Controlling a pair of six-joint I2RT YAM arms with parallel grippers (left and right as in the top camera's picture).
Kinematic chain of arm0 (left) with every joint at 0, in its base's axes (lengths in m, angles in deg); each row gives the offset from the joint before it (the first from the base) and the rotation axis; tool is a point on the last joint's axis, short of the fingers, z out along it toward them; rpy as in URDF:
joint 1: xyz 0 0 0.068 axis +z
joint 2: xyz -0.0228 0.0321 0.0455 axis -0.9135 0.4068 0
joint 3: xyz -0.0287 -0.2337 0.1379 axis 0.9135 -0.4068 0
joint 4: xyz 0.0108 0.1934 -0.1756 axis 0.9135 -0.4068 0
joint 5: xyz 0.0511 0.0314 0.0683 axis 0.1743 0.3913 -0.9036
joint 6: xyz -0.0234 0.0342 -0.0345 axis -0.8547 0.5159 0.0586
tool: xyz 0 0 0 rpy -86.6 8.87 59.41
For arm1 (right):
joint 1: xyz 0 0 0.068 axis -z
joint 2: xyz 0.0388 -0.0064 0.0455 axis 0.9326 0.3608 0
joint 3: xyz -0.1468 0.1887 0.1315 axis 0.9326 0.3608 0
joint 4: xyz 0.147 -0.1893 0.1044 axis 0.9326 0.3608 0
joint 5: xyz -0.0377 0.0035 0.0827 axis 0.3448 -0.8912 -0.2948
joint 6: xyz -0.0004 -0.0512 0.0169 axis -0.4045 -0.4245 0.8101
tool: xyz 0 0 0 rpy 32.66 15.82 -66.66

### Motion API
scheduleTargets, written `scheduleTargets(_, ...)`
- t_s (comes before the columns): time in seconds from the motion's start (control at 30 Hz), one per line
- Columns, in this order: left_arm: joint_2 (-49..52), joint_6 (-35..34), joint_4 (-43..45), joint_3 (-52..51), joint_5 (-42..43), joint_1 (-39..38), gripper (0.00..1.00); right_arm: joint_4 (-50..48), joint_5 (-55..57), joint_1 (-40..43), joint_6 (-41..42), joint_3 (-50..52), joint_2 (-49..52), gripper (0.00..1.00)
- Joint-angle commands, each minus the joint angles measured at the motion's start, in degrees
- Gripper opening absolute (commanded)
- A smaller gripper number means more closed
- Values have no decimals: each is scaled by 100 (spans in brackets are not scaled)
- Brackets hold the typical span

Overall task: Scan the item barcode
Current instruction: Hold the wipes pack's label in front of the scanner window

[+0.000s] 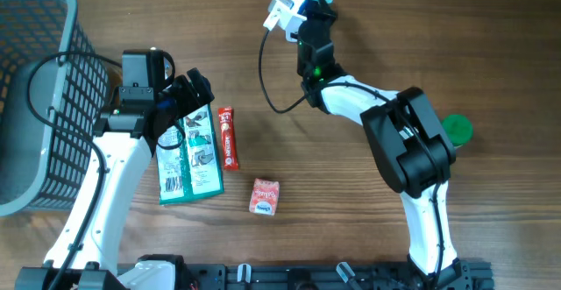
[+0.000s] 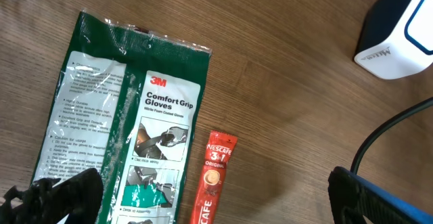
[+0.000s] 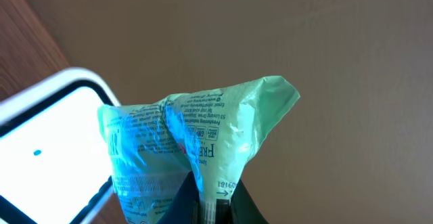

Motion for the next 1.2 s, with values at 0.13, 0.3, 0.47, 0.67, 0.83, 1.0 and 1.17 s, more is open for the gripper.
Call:
scheduleTargets(0.13,-63,22,20,90,-79,-9,100,461,304,-76,584,-61,37,5)
scheduleTargets(0.3,-63,24,20,90,-76,-9,100,807,306,-160,870,-61,37,4)
scheduleTargets(0.47,-63,22,20,90,-76,-9,100,809,365,-310,859,-61,37,4)
scheduleTargets(0.67,-63,22,20,90,-76,-9,100,809,461,-437,859,-61,37,4)
scheduleTargets(0.83,-63,24,20,90,-76,-9,100,804,509,-461,1005,-61,31,4)
scheduleTargets(1.0,-63,22,20,90,-79,-9,100,815,697,-437,1513,-61,-407,4)
scheduleTargets(1.17,-63,24,20,90,-76,-9,100,1526,487,-433,2024,-61,-1438,4)
